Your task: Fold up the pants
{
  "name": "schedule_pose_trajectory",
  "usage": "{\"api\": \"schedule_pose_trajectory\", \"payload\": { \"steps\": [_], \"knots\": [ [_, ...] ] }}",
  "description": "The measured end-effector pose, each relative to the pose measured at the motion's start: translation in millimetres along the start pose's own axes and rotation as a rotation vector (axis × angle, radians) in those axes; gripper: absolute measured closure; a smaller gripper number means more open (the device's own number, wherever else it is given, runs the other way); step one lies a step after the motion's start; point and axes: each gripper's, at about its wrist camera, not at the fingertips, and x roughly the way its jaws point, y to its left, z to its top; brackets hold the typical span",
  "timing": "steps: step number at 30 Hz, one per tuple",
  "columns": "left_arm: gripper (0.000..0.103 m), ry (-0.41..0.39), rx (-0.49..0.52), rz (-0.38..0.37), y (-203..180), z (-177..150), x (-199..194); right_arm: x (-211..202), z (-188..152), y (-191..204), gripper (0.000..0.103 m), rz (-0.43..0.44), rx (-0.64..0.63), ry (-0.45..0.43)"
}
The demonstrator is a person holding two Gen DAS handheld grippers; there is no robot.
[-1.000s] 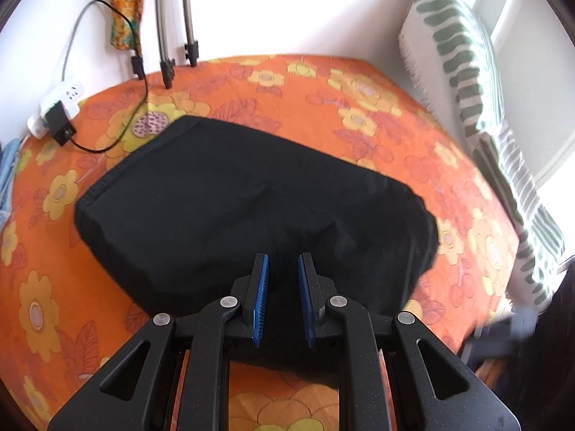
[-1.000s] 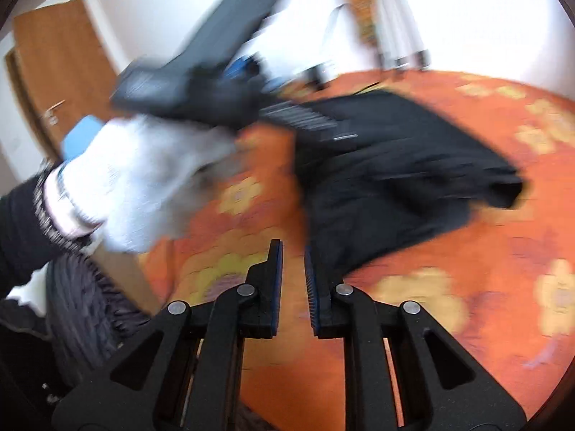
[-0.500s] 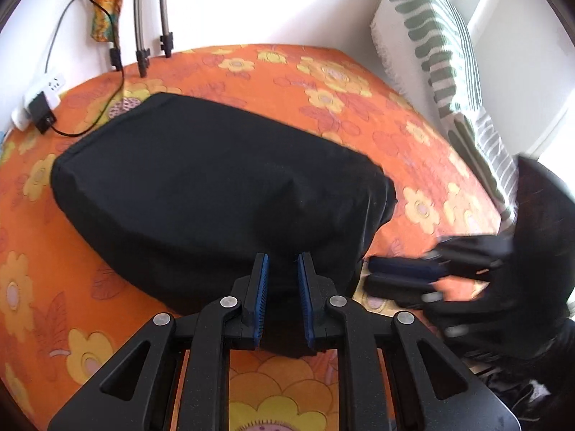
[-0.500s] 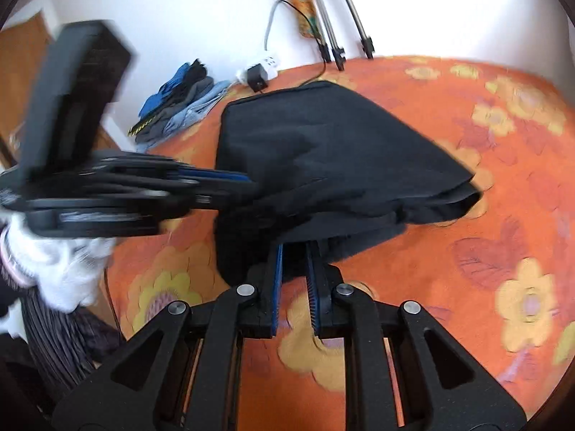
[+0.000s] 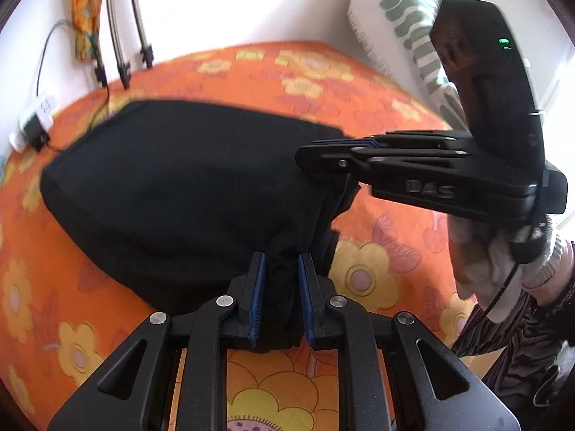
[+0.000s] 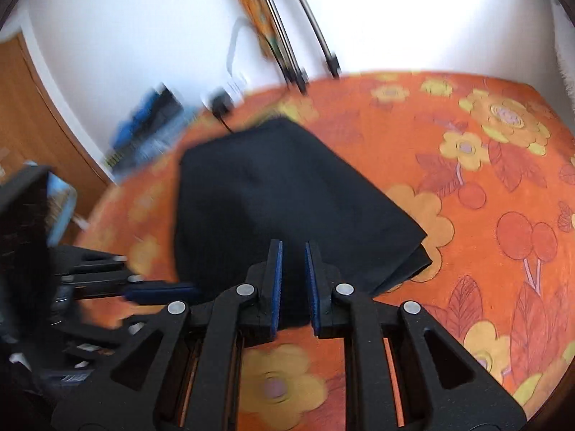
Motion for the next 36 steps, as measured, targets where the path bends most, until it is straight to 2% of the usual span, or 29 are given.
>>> {"api": "schedule_pose_trajectory", "payload": {
  "steps": [1,3,5,6,9,12,14,16,18,20,24,25,28,30,32,36],
  "knots": [
    [0.088,0.011,-0.002,0.000,1.8,-1.1,4.4,7.0,-1.7,-3.0,0.088,-0.031,-0.004,0.030],
    [0.088,0.011,-0.006,-0.012,3.4,1.3,0.1,7.8,-2.1,-7.3,0.088,-0.037,0.006,0.041],
    [0.088,-0.022,-0.006,-0.042,8.6,4.7,-18.3,-3.4,0.3,-4.8,0.088,-0.040,0.007,0.012],
    [0.088,-0.053,-0.007,-0.034,13.7,6.9,-29.5,-9.5,2.0,-0.6,0.088,-0.031,-0.005,-0.007],
    [0.088,-0.119,-0.027,0.044,42.1,13.0,-53.5,-19.8,7.7,17.9,0.088,0.005,-0.045,-0.055],
    [0.088,-0.142,-0.142,0.122,89.0,17.2,-58.1,-10.3,13.3,33.2,0.088,0.017,-0.079,-0.046],
    [0.088,-0.148,-0.202,0.149,113.6,19.7,-57.6,2.0,15.7,41.2,0.088,0.023,-0.104,-0.017],
    [0.088,-0.142,-0.222,0.165,127.1,23.6,-50.1,9.4,15.2,44.7,0.088,0.037,-0.109,0.009],
    [0.088,-0.113,-0.207,0.210,137.0,27.9,-35.4,14.4,12.1,48.4,0.088,0.030,-0.126,0.025],
    [0.088,-0.081,-0.240,0.234,149.7,28.5,-20.3,18.4,8.2,46.8,0.087,0.031,-0.122,0.044],
    [0.088,-0.041,-0.291,0.228,166.9,29.7,3.6,21.0,2.6,41.8,0.087,0.016,-0.111,0.061],
    [0.088,-0.042,-0.270,0.246,164.8,31.9,5.5,16.2,2.8,42.4,0.087,0.031,-0.104,0.050],
    [0.088,-0.026,-0.235,0.281,160.4,37.1,9.7,-2.7,1.5,57.2,0.087,0.155,-0.119,0.003],
    [0.088,-0.014,-0.263,0.272,165.1,40.0,11.8,-3.6,-4.5,73.5,0.087,0.181,-0.177,0.012],
    [0.088,-0.008,-0.281,0.268,167.8,41.3,13.7,4.8,-15.7,85.5,0.087,0.191,-0.227,0.058],
    [0.088,-0.005,-0.271,0.282,166.0,43.9,18.4,4.0,-33.2,76.4,0.087,0.201,-0.196,0.074]
  ]
}}
